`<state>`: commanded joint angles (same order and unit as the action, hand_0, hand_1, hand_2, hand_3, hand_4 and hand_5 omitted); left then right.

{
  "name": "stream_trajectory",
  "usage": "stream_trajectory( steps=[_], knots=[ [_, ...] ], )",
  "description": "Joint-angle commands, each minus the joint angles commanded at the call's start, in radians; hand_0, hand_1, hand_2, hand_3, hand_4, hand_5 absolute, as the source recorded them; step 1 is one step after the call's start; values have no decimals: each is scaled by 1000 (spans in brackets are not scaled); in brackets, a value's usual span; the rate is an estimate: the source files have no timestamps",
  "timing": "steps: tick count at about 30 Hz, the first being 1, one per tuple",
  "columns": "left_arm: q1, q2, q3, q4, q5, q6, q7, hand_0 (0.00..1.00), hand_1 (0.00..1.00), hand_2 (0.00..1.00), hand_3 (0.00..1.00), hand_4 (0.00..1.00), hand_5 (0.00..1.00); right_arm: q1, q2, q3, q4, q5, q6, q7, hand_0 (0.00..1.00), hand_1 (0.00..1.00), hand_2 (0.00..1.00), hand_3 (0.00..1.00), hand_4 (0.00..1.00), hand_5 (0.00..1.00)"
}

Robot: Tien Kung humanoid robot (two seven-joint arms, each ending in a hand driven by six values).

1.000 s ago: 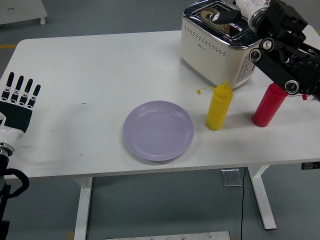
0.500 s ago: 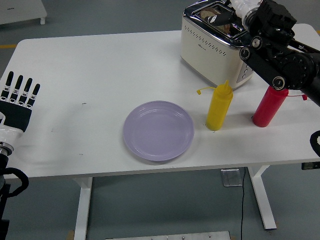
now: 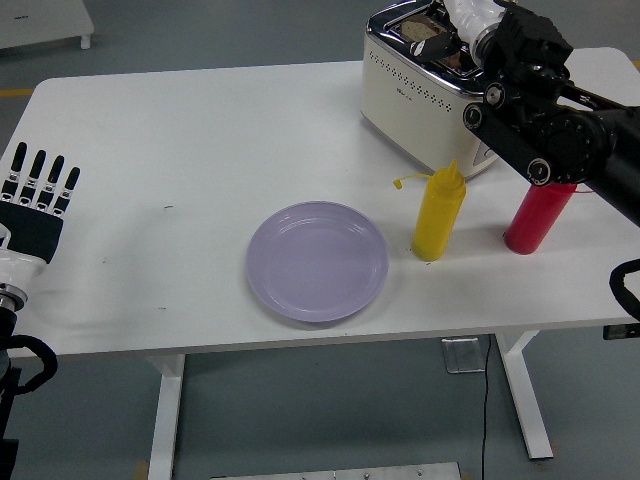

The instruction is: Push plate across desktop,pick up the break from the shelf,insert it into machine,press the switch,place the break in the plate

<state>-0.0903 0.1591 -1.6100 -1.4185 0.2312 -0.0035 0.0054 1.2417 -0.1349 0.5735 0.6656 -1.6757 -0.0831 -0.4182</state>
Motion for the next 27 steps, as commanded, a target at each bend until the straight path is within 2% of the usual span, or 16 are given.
stream_trajectory(
  steps=[2,3,9,10,15,16,27],
  knots=[
    [0,0,0,0,0,0,0,824,874,952,839,608,998,0,1,-7,-4,-2,-10,3,467,546,583,698,664,351],
    [0,0,0,0,0,0,0,824,873,952,838,609,998,0,1,-9,-5,-3,-14,4,418,499,542,662,606,294],
    [1,0,-2,-1,0,-1,-1,824,873,952,838,609,998,-2,5,-22,-10,-8,-37,11,418,499,542,662,606,294],
    [1,0,-2,-1,0,-1,-1,824,873,953,837,609,998,-2,6,-24,-11,-10,-40,12,346,426,484,609,559,245],
    [1,0,-2,0,0,0,-1,824,873,953,837,609,998,-4,8,-32,-17,-16,-48,15,346,426,484,609,559,245],
    [1,0,-2,0,0,0,-1,820,873,952,837,609,998,-5,8,-34,-18,-16,-49,16,303,396,475,578,524,203],
    [-1,0,-3,0,0,0,-1,821,873,953,837,609,998,-3,5,-40,-21,-15,-66,32,287,392,473,570,520,199]
  ],
)
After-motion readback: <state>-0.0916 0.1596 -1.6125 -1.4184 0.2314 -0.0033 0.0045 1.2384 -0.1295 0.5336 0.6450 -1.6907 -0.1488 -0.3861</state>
